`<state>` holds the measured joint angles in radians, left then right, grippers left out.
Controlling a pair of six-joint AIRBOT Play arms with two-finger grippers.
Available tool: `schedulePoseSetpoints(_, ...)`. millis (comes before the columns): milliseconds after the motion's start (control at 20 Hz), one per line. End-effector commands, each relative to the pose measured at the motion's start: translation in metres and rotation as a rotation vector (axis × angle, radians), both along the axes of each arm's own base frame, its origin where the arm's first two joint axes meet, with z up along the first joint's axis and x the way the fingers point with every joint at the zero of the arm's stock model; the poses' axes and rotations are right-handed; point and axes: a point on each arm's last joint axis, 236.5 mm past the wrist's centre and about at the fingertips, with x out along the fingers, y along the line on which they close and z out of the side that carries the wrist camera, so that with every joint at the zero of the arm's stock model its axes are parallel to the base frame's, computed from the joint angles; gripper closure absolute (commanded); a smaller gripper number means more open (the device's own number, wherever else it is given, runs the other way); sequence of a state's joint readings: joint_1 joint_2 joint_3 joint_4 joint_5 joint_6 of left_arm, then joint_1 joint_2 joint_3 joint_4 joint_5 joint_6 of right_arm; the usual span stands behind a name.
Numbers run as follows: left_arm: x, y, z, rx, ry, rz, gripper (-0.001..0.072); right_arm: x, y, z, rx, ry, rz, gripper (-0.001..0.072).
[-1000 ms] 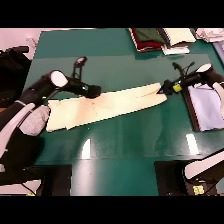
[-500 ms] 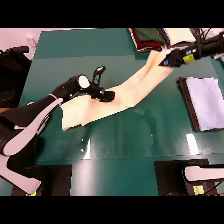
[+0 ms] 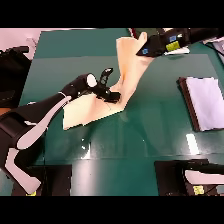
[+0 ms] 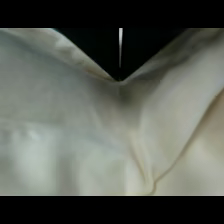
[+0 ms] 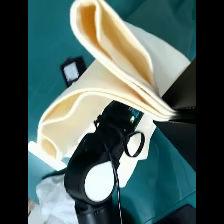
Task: Fold the shirts.
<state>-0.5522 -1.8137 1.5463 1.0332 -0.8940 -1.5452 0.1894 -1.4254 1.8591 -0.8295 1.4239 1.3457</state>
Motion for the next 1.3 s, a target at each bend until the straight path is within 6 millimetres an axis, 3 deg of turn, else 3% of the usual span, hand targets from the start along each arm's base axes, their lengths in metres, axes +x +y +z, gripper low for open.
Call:
schedulePoseSetpoints(0,0.020,0.035,0.038,0.066,-0.066,-0.018,0.0683,-0.010,0.031,0.011,0.035,-0.022,0.034,0.0696)
schedulePoseSetpoints(100,0.037,0.076,0.081,0.084,-0.129,0.028,0.0682,-0.022,0.060,0.012,0.086,0.005,0.098,0.0695)
schedulePoseSetpoints(200,0.052,0.134,0.130,0.116,-0.210,0.110,0.0682,-0.034,0.100,0.017,0.179,0.032,0.163,0.0696)
schedulePoseSetpoints(300,0.059,0.199,0.187,0.157,-0.329,0.214,0.0682,-0.044,0.154,0.013,0.253,0.023,0.223,0.0695)
schedulePoseSetpoints(400,0.053,0.258,0.243,0.204,-0.453,0.323,0.0682,-0.058,0.217,-0.006,0.291,-0.006,0.267,0.0691)
schedulePoseSetpoints(450,0.047,0.283,0.266,0.228,-0.506,0.370,0.0682,-0.065,0.248,-0.019,0.304,-0.019,0.275,0.0582)
schedulePoseSetpoints(500,0.040,0.303,0.287,0.244,-0.552,0.413,0.0682,-0.070,0.270,-0.032,0.310,-0.033,0.278,0.0370)
schedulePoseSetpoints(600,0.025,0.323,0.315,0.245,-0.608,0.465,0.0682,-0.069,0.287,-0.047,0.307,-0.038,0.266,0.0330)
schedulePoseSetpoints(700,0.016,0.326,0.325,0.243,-0.626,0.471,0.0682,-0.055,0.264,-0.060,0.207,-0.078,0.268,0.0331)
schedulePoseSetpoints(800,0.015,0.314,0.323,0.234,-0.620,0.444,0.0682,-0.038,0.221,-0.079,0.098,-0.058,0.253,0.0331)
schedulePoseSetpoints(900,0.016,0.295,0.319,0.221,-0.618,0.400,0.0682,-0.026,0.166,-0.109,0.005,0.024,0.200,0.0332)
schedulePoseSetpoints(1050,0.017,0.261,0.308,0.202,-0.604,0.323,0.0682,-0.010,0.075,-0.174,-0.132,0.207,0.050,0.0322)
schedulePoseSetpoints(1100,0.017,0.252,0.305,0.198,-0.598,0.302,0.0682,-0.006,0.048,-0.196,-0.147,0.265,-0.009,0.0289)
schedulePoseSetpoints(1150,0.017,0.243,0.301,0.195,-0.591,0.282,0.0682,-0.003,0.028,-0.217,-0.142,0.326,-0.063,0.0115)
schedulePoseSetpoints(1200,0.016,0.235,0.298,0.192,-0.586,0.264,0.0682,-0.002,0.013,-0.236,-0.125,0.389,-0.117,0.0057)
schedulePoseSetpoints(1250,0.016,0.229,0.294,0.190,-0.581,0.248,0.0682,-0.002,0.007,-0.251,-0.098,0.445,-0.153,0.0057)
